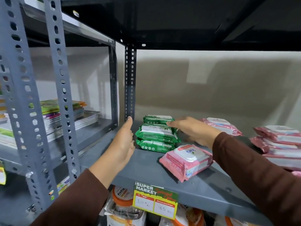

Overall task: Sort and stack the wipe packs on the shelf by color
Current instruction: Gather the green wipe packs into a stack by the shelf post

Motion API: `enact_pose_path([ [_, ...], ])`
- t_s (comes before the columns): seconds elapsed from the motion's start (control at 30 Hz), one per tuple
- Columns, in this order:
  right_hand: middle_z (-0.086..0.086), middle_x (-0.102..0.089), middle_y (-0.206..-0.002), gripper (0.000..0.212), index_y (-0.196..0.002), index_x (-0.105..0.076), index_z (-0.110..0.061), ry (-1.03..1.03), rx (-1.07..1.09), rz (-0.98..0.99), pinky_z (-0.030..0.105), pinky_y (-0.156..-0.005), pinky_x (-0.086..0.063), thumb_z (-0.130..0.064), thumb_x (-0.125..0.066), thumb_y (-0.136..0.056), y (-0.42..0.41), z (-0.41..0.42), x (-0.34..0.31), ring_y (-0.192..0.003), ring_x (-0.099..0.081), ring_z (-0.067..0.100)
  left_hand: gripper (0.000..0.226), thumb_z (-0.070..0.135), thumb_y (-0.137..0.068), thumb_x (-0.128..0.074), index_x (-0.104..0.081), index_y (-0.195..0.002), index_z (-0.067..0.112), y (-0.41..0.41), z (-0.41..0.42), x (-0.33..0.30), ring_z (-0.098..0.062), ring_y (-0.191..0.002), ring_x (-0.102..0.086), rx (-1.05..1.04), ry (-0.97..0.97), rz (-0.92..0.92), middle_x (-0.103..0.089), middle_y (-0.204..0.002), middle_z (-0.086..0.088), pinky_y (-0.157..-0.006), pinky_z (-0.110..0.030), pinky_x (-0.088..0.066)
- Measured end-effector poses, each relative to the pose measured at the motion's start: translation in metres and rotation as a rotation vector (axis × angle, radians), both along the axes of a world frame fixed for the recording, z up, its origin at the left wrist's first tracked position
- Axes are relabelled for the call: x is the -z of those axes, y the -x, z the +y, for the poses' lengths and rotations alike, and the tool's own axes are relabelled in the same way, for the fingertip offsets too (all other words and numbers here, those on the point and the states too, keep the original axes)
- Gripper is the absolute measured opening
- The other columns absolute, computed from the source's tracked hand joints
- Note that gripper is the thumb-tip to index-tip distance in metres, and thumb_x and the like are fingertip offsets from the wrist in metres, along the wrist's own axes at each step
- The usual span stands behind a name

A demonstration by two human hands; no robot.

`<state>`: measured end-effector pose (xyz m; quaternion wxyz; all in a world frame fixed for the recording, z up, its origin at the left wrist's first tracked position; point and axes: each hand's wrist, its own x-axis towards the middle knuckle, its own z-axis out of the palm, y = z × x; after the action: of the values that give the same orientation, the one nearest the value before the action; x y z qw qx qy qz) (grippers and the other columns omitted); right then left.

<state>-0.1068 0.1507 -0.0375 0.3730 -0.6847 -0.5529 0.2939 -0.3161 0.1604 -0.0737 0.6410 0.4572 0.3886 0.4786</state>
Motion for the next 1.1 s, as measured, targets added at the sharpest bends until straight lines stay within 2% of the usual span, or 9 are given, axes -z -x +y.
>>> enact_pose_path([
  [0.17, 0.009, -0.068, -0.091, 0.037, -0.083, -0.058, -0.011, -0.072, 0.017, -0.610, 0.032, -0.074, -0.054, -0.046, -0.059, -0.093, 0.019, -0.011, -0.029, -0.082, -0.065, 0.028, 0.099, 0.086, -0.069, -0.036, -0.048, -0.141, 0.020, 0.007, -0.001, 0.003, -0.022, -0.138, -0.039, -0.040, -0.171, 0.323, -0.042, -0.151, -0.002, -0.116, -0.045, -0.025],
  [0.3, 0.010, -0.065, -0.078, 0.035, -0.084, -0.055, -0.008, 0.051, -0.024, -0.576, 0.034, -0.066, -0.062, -0.041, -0.055, -0.097, 0.031, -0.010, -0.035, -0.067, -0.067, 0.026, 0.086, 0.082, -0.079, -0.032, -0.063, -0.123, 0.015, 0.009, -0.006, -0.005, -0.023, -0.115, -0.060, -0.075, -0.212, 0.369, -0.068, -0.123, -0.010, -0.109, -0.041, -0.036],
  [0.47, 0.003, -0.047, -0.057, 0.048, -0.060, -0.045, -0.012, 0.006, -0.087, -0.675, 0.029, -0.051, -0.034, -0.037, -0.053, -0.099, 0.032, -0.009, -0.032, -0.056, -0.046, 0.023, 0.107, 0.095, -0.061, -0.016, -0.061, -0.127, 0.024, 0.003, -0.039, -0.006, -0.020, -0.110, -0.060, -0.108, -0.346, 0.557, -0.077, -0.099, 0.003, -0.104, -0.044, -0.038],
  [0.57, 0.006, -0.058, -0.074, 0.046, -0.071, -0.055, -0.007, 0.050, -0.156, -0.711, 0.031, -0.062, -0.041, -0.042, -0.051, -0.099, 0.040, -0.008, -0.030, -0.072, -0.053, 0.024, 0.106, 0.093, -0.062, -0.011, -0.063, -0.125, 0.025, -0.003, -0.048, -0.011, -0.021, -0.122, -0.054, -0.126, -0.410, 0.589, -0.078, -0.079, 0.011, -0.111, -0.050, -0.030],
  [0.63, 0.013, -0.068, -0.116, 0.057, -0.108, -0.068, -0.003, 0.132, -0.219, -0.762, 0.036, -0.094, -0.047, -0.054, -0.044, -0.099, 0.046, -0.006, -0.026, -0.107, -0.060, 0.027, 0.091, 0.087, -0.076, -0.013, -0.071, -0.107, 0.024, 0.000, -0.047, -0.016, -0.015, -0.100, -0.067, -0.195, -0.467, 0.598, -0.076, -0.067, 0.010, -0.100, -0.046, -0.043],
  [0.73, 0.008, -0.040, -0.158, 0.070, -0.147, -0.049, -0.017, 0.231, -0.273, -0.893, 0.046, -0.121, -0.022, -0.063, -0.027, -0.099, 0.053, -0.011, -0.029, -0.148, -0.031, 0.027, 0.080, 0.078, -0.085, -0.014, -0.072, -0.084, 0.023, 0.004, -0.034, -0.020, -0.019, -0.084, -0.067, -0.333, -0.524, 0.619, -0.075, -0.080, 0.005, -0.088, -0.041, -0.050],
  [0.83, 0.011, -0.046, -0.154, 0.047, -0.145, -0.050, -0.013, 0.188, -0.303, -0.856, 0.035, -0.113, -0.030, -0.035, -0.032, -0.107, 0.052, -0.012, -0.029, -0.138, -0.044, 0.025, 0.087, 0.080, -0.084, -0.013, -0.068, -0.110, 0.017, 0.003, -0.019, -0.012, -0.022, -0.094, -0.065, -0.234, -0.390, 0.597, -0.074, -0.095, -0.001, -0.090, -0.039, -0.046],
  [1.0, 0.012, -0.061, -0.090, 0.027, -0.083, -0.059, -0.009, -0.011, -0.317, -0.569, 0.040, -0.082, -0.045, -0.021, -0.044, -0.102, 0.038, -0.002, -0.015, -0.082, -0.053, 0.024, 0.088, 0.083, -0.081, -0.009, -0.057, -0.126, 0.024, -0.004, -0.017, -0.007, -0.019, -0.100, -0.065, -0.167, -0.336, 0.444, -0.078, -0.074, 0.002, -0.099, -0.045, -0.040],
  [1.1, 0.004, -0.059, -0.139, 0.056, -0.132, -0.061, -0.016, 0.117, -0.384, -0.414, 0.035, -0.107, -0.040, -0.055, -0.057, -0.092, 0.029, -0.010, -0.017, -0.124, -0.056, 0.022, 0.099, 0.089, -0.073, -0.009, -0.055, -0.130, 0.023, -0.007, -0.015, -0.010, -0.023, -0.109, -0.062, -0.171, -0.313, 0.417, -0.077, -0.072, 0.001, -0.108, -0.048, -0.035],
])
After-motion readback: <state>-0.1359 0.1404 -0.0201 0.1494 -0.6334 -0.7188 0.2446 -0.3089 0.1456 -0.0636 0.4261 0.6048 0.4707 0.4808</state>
